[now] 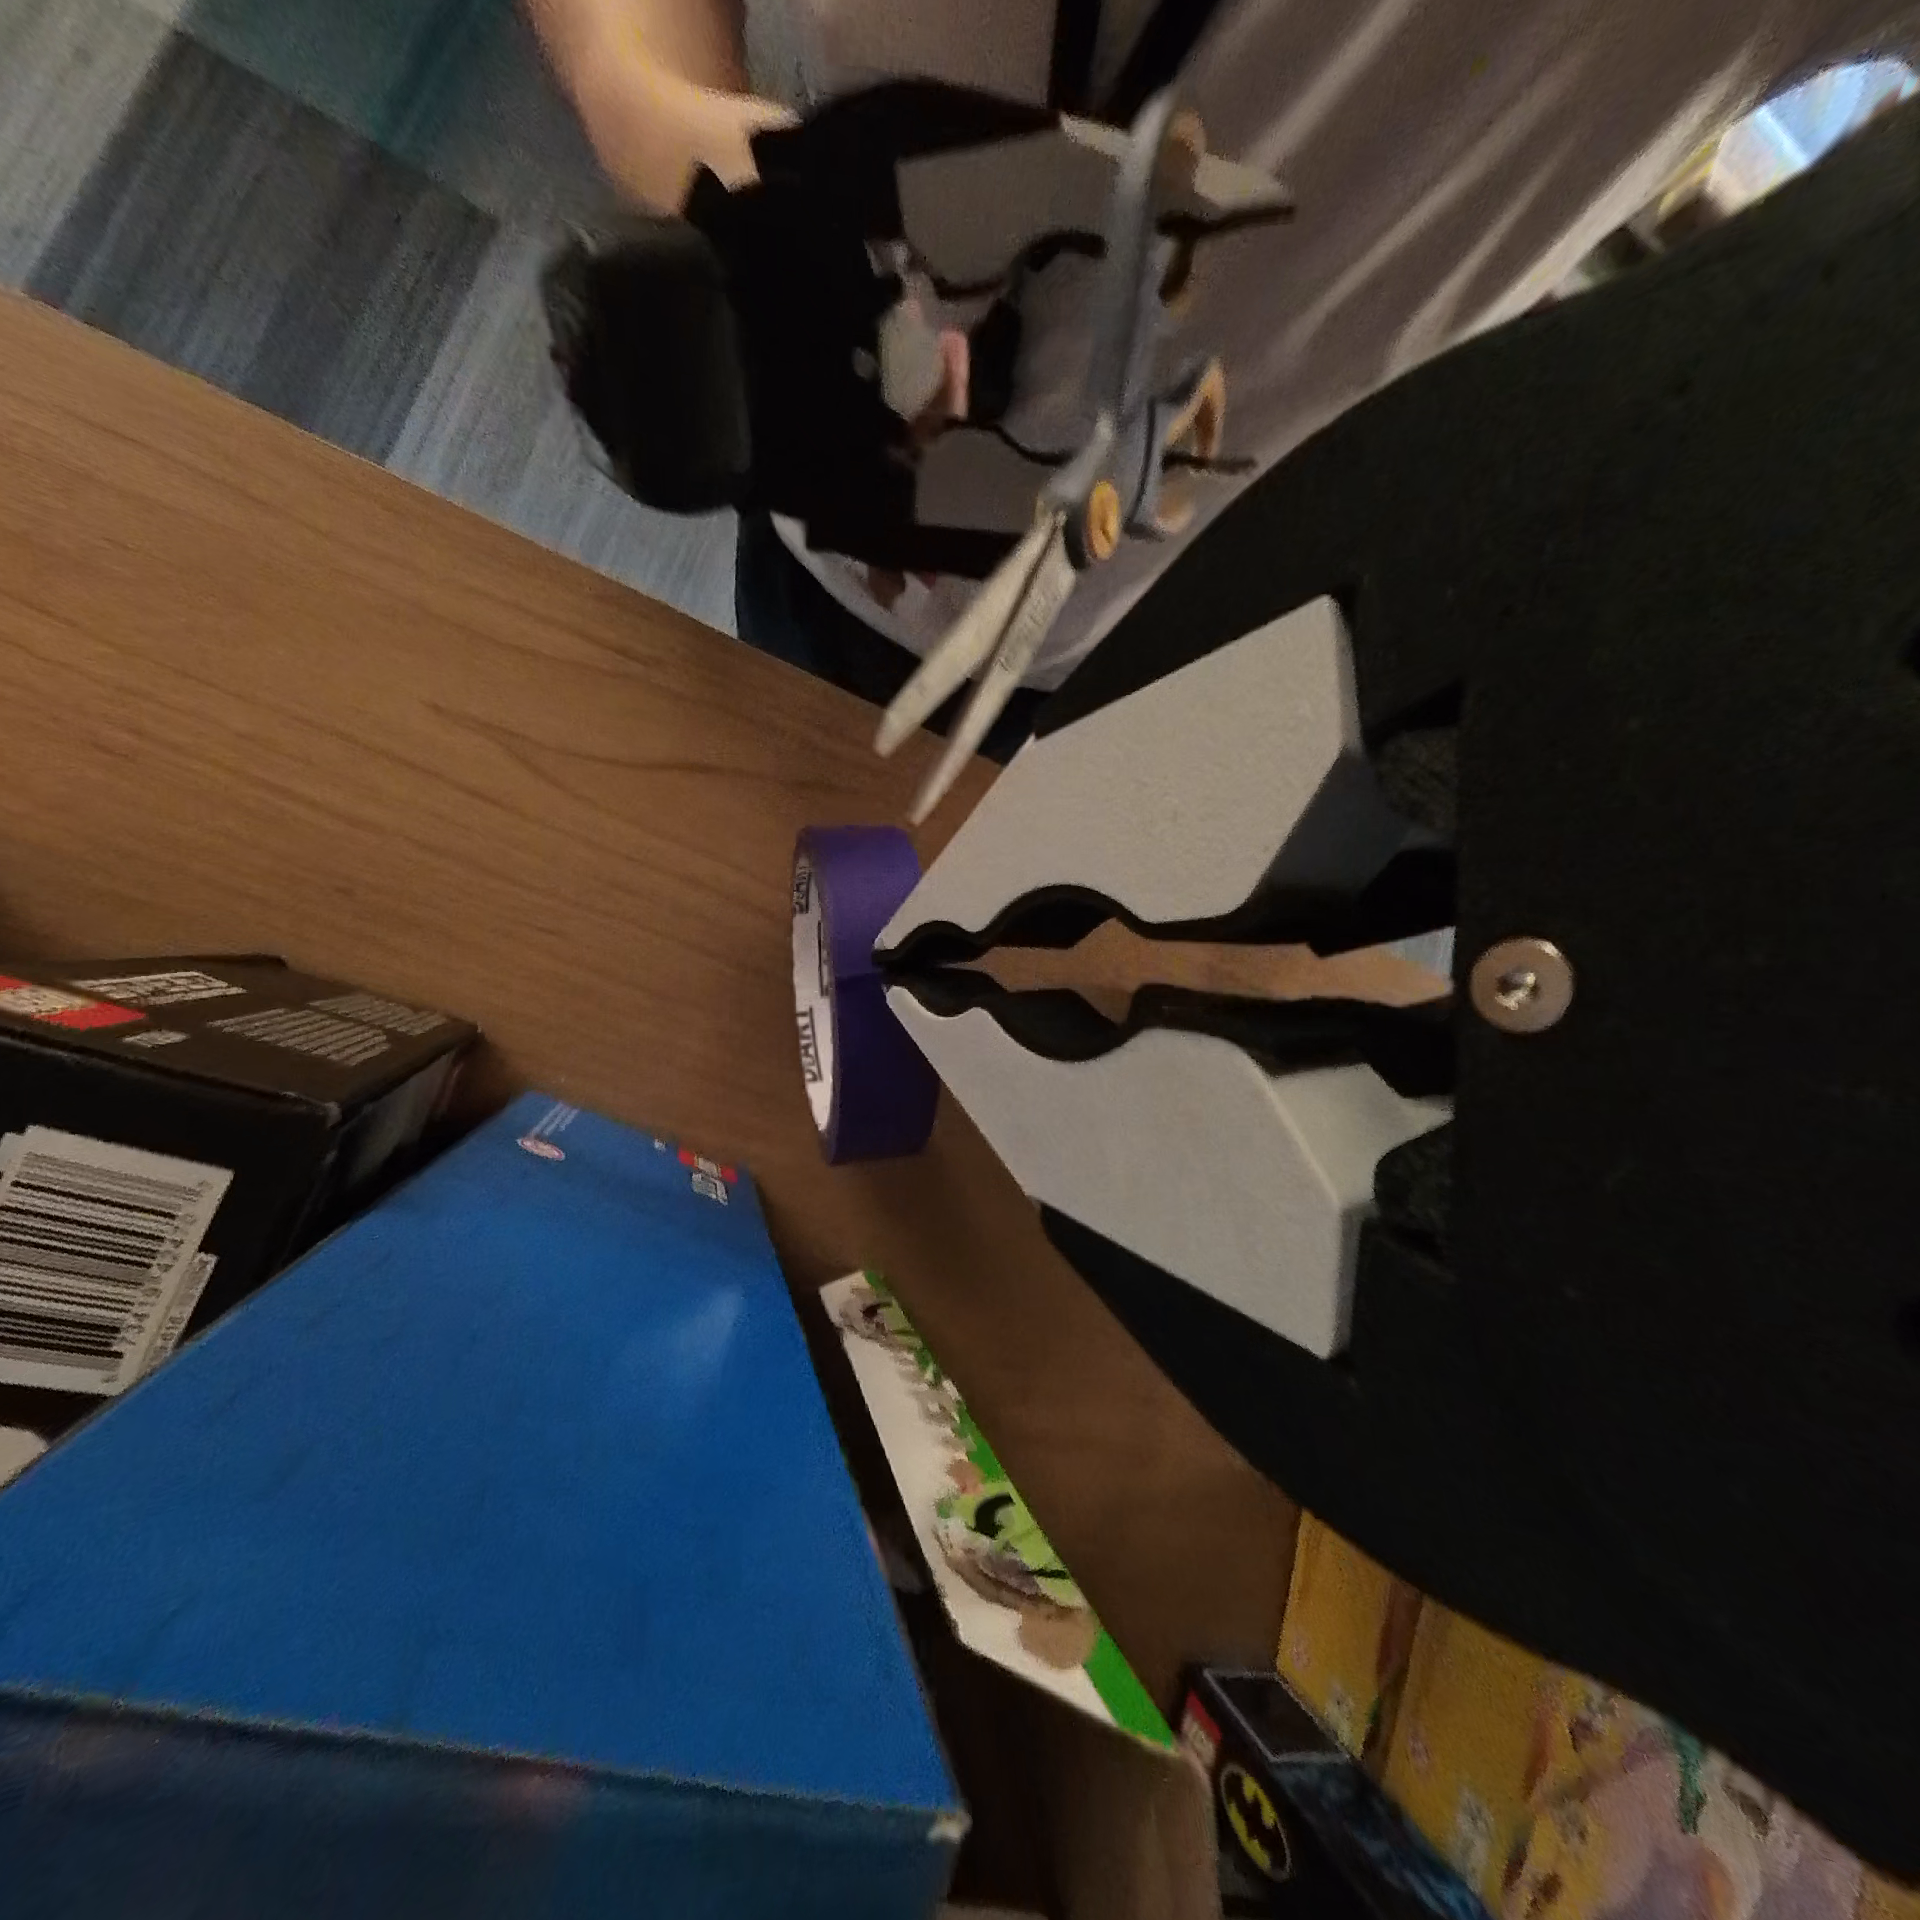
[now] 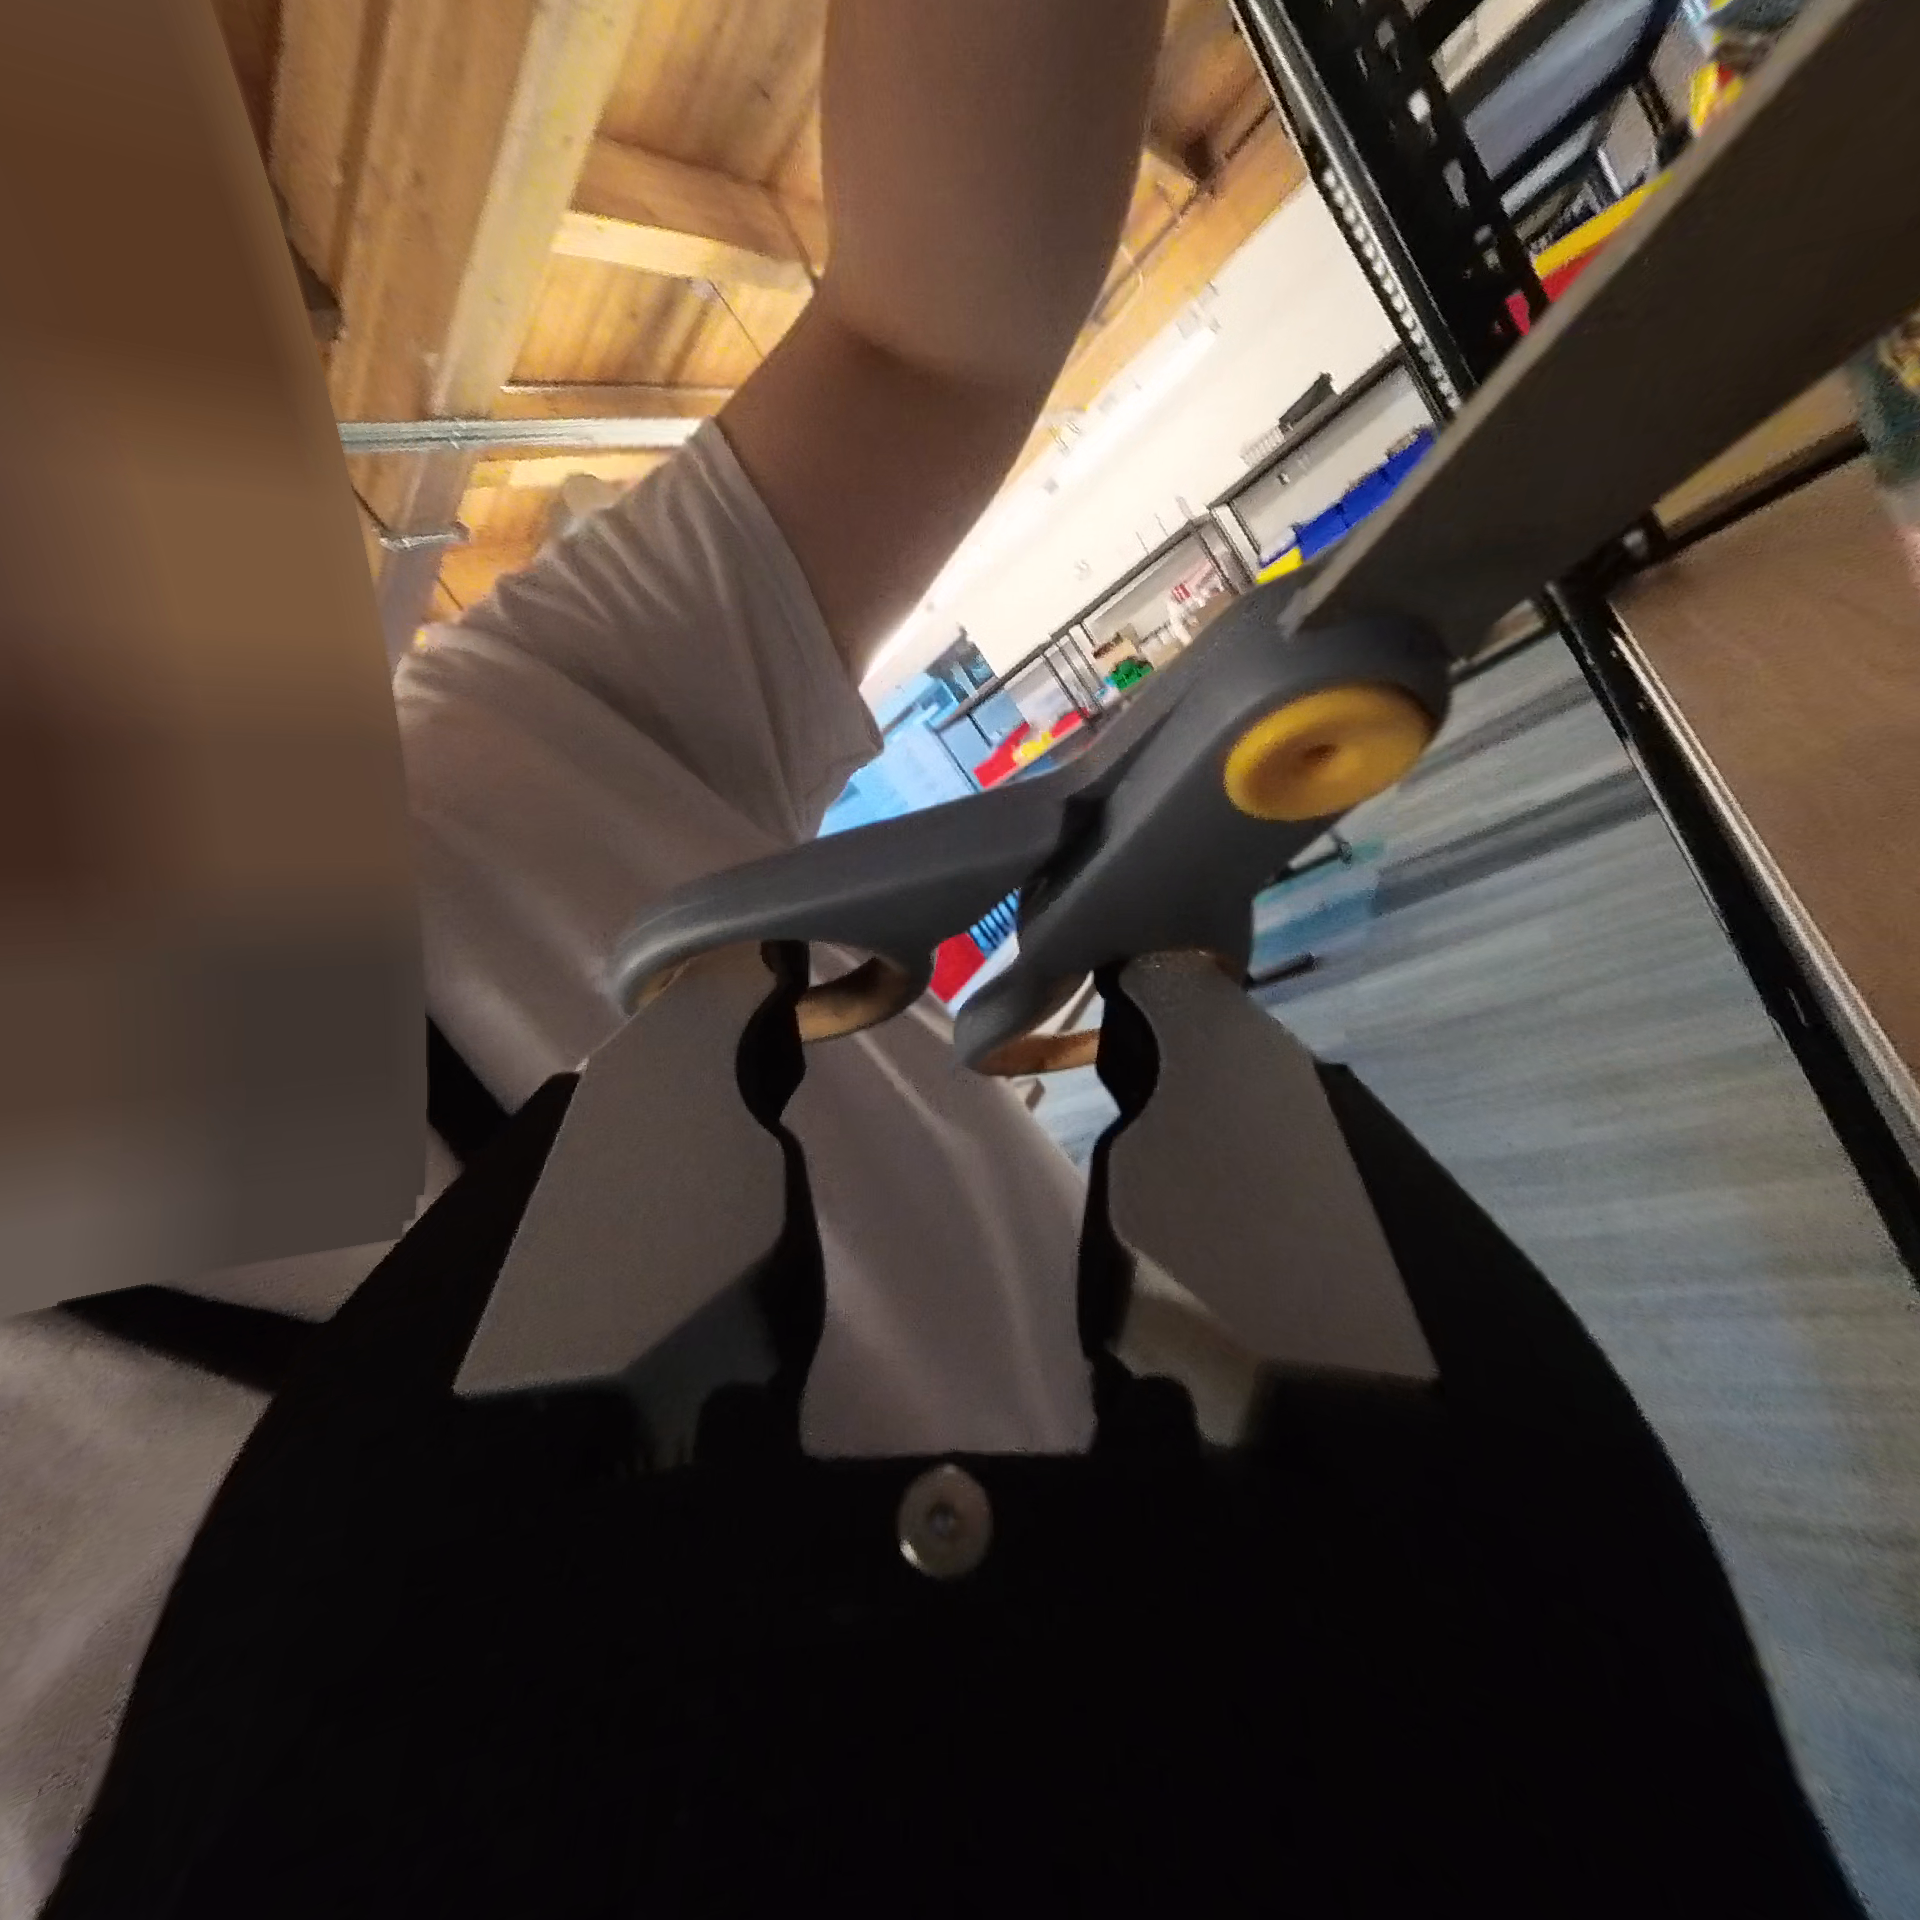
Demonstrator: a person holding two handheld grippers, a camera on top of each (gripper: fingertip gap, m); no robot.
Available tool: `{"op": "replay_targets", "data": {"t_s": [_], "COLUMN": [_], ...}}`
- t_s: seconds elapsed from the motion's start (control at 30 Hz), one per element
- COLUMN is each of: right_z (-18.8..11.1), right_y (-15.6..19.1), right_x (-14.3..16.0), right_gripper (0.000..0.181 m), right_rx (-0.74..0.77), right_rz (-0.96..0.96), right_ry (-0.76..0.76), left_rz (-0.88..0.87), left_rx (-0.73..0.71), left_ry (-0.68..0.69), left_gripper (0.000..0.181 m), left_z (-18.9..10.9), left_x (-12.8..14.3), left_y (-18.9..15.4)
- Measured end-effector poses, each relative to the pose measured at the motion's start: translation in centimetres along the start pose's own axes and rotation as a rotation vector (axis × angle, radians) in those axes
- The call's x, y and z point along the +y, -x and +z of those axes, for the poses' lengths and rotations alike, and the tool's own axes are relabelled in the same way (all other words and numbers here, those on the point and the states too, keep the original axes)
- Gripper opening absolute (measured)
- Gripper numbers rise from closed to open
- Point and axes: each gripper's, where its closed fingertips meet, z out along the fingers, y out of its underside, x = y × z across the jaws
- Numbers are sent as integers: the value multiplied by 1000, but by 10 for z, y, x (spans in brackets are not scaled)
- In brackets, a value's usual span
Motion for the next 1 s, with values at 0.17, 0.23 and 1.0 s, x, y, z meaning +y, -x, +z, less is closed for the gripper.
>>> {"op": "replay_targets", "data": {"t_s": [0.17, 0.23, 1.0], "right_z": [11, 12, 20], "right_y": [-21, -25, -32], "right_x": [0, 0, -29], "right_gripper": [53, 53, 54], "right_rx": [-16, -28, -77], "right_rz": [-1, -15, -153], "right_ry": [-61, -73, -158], "left_rz": [-23, -34, -88], "left_rx": [10, 19, 111], "left_ry": [44, 58, 14], "left_gripper": [0, 0, 0], "left_z": [6, 9, 8], "left_x": [-4, -3, -10], "left_y": [-4, -5, -15]}}
